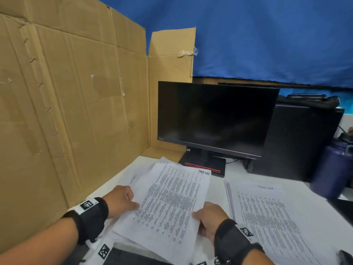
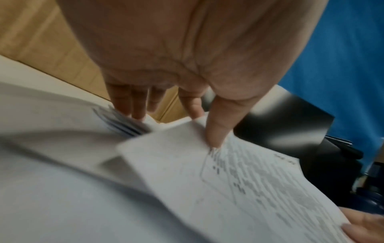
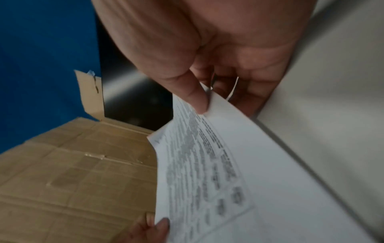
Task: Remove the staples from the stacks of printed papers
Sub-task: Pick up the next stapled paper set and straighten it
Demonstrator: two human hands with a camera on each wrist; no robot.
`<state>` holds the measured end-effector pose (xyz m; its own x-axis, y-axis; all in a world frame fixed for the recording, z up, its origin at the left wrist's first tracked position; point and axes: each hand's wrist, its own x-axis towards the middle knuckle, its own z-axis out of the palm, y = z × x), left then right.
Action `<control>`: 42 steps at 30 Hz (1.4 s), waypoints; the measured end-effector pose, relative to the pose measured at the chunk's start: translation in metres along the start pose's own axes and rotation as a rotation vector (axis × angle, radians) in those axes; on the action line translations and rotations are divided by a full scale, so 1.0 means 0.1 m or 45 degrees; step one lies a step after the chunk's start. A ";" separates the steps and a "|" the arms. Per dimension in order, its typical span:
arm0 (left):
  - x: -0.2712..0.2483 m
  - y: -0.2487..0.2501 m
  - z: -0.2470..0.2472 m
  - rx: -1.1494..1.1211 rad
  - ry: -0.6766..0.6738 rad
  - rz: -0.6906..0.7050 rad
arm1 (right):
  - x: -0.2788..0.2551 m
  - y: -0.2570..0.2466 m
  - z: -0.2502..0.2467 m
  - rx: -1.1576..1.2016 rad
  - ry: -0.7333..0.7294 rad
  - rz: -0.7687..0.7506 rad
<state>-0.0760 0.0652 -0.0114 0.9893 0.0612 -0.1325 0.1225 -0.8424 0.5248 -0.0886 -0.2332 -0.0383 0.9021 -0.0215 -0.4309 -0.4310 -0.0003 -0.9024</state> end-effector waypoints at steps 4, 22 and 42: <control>0.05 0.09 -0.03 -0.022 -0.076 -0.090 | 0.05 0.08 0.02 -0.175 0.033 -0.112; -0.05 0.51 0.22 -0.554 0.004 0.059 | -0.28 -0.09 -0.18 -0.221 0.309 -0.300; -1.07 1.92 0.63 -1.208 0.439 0.599 | -1.38 -0.46 -1.17 -0.236 0.536 -1.138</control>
<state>-0.1637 -0.1365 0.0508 0.9041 0.1132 0.4121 -0.4053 -0.0790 0.9108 -0.1956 -0.3469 0.0637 0.8314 -0.2888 0.4746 0.3725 -0.3440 -0.8619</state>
